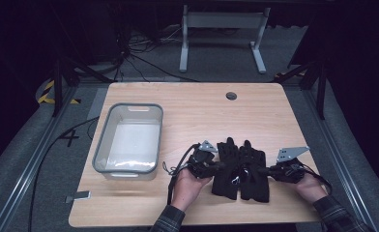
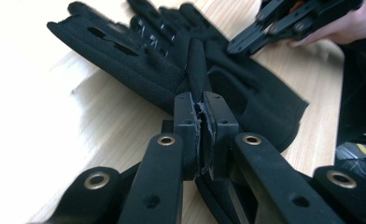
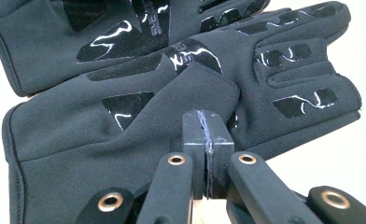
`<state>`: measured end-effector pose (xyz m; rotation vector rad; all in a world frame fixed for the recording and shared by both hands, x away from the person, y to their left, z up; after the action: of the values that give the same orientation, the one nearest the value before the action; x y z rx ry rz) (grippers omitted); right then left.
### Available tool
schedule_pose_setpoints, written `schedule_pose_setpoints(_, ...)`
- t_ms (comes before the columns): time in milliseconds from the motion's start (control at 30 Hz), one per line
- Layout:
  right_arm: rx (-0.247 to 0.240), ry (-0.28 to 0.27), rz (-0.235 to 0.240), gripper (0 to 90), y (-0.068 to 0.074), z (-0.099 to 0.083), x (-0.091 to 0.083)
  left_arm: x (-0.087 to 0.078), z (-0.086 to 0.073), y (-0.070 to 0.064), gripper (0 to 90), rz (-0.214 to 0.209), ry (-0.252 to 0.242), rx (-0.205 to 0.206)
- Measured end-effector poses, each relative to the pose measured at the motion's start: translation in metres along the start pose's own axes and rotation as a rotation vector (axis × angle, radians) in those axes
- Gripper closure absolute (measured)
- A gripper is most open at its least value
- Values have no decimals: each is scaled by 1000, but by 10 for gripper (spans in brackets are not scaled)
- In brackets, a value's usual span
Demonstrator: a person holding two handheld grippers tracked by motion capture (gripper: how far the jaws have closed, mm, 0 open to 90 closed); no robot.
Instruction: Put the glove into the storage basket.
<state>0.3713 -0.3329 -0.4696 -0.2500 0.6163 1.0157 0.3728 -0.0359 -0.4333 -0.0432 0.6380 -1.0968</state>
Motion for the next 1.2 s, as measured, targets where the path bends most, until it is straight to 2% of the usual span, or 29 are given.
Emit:
schedule_pose_setpoints(433, -26, -4, 41, 899, 6, 10, 17, 0, 15, -5, 857, -36, -15, 17)
schedule_pose_setpoints(567, -23, -5, 44, 899, 5, 12, 19, 5, 20, -8, 857, -46, -15, 21)
schedule_pose_setpoints(667, -41, 3, 39, 899, 7, 14, 21, 9, 23, -10, 857, -51, -15, 27)
schedule_pose_setpoints(900, -54, 3, 46, 899, 8, 19, 28, 26, 29, -19, 858, -71, -2, 39)
schedule_pose_setpoints(1067, -57, 3, 44, 897, 8, 19, 27, 34, 29, -21, 858, -67, 7, 42)
schedule_pose_setpoints(1167, -37, -40, 22, 896, 1, 19, 10, 34, 29, -22, 858, -59, 11, 50)
schedule_pose_setpoints(1200, -37, -40, 22, 896, 1, 19, 10, 34, 29, -22, 858, -59, 11, 50)
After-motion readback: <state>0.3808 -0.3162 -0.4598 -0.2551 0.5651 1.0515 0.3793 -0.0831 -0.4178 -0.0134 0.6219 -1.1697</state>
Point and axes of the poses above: each handheld gripper's, and its own axes: x roughly forward along the jaws, z roughly out of its top, y roughly to its left, the point moved 2 cm from there along x, roughly forward along the jaws, and after that the axes turned 10 degrees about -y, right-handed, at the moved point
